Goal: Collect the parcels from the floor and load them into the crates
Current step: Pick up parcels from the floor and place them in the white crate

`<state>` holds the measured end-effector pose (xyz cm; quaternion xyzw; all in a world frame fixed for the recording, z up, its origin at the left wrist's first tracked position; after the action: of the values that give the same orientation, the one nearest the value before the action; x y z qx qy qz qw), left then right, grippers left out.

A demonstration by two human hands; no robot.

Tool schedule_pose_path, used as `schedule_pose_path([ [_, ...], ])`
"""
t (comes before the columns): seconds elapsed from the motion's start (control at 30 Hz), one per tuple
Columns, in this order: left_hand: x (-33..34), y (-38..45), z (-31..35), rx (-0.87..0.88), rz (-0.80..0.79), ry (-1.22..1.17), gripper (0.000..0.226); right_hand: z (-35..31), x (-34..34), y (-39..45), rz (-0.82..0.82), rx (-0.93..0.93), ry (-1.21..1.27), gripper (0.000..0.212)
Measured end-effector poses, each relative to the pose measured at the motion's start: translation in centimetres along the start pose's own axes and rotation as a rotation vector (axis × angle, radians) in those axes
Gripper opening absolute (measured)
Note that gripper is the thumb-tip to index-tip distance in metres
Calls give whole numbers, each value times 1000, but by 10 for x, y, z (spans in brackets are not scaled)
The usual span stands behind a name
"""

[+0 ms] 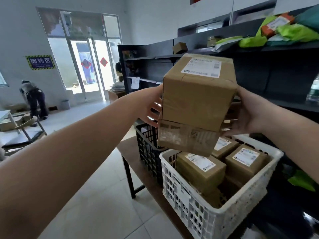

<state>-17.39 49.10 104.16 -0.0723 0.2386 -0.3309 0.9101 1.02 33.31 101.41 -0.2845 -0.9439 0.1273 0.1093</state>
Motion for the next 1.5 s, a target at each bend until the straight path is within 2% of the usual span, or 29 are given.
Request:
schedule_pose_path([
  [0.13, -34, 68, -14, -9, -48, -12, 46, -4, 37, 61, 28, 33, -34, 80],
  [0.37, -79, 203, -23, -16, -50, -50, 40, -19, 79, 195, 47, 45, -45, 72],
  [0.53, -108, 280, -19, -35, -70, -28, 41, -22, 107, 268, 42, 81, 34, 80],
  [0.63, -119, 323, -18, -8, -95, 11, 31, -24, 118, 301, 45, 90, 67, 72],
  [0.9, -94, 442, -31, -42, -313, 37, 45, -8, 106, 365, 247, 111, 181, 68],
  [1.0, -84, 484, -28, -50, -436, 8, 62, -5, 103, 393, 329, 128, 238, 69],
  [1.07, -77, 507, -27, -104, -522, -60, 84, -3, 93, 407, 505, 174, 65, 62],
  [1.13, -70, 524, -31, -114, -577, 12, 94, 5, 87, 417, 690, 240, -148, 58],
  [1.27, -52, 553, -56, -21, -560, 294, 96, 37, 108, 447, 649, 324, -117, 62],
  [1.33, -36, 562, -56, 98, -591, 260, 101, 43, 116, 454, 648, 358, -169, 64],
  [1.43, -18, 567, -41, 252, -631, 229, 79, 42, 118, 453, 730, 392, -234, 64],
  [1.5, -9, 572, -34, 339, -620, 270, 83, 42, 110, 445, 805, 396, -216, 63],
])
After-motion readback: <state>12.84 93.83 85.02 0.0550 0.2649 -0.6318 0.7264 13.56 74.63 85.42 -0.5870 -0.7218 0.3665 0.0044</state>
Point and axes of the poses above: each hand's wrist, its own y-axis towards the middle knuckle, its own x-axis out of the palm, z = x × y, the point moved 7 cm from there along y, towards the middle knuckle, and after that the axes turned 1 degree about y, right-handed, at the moved point
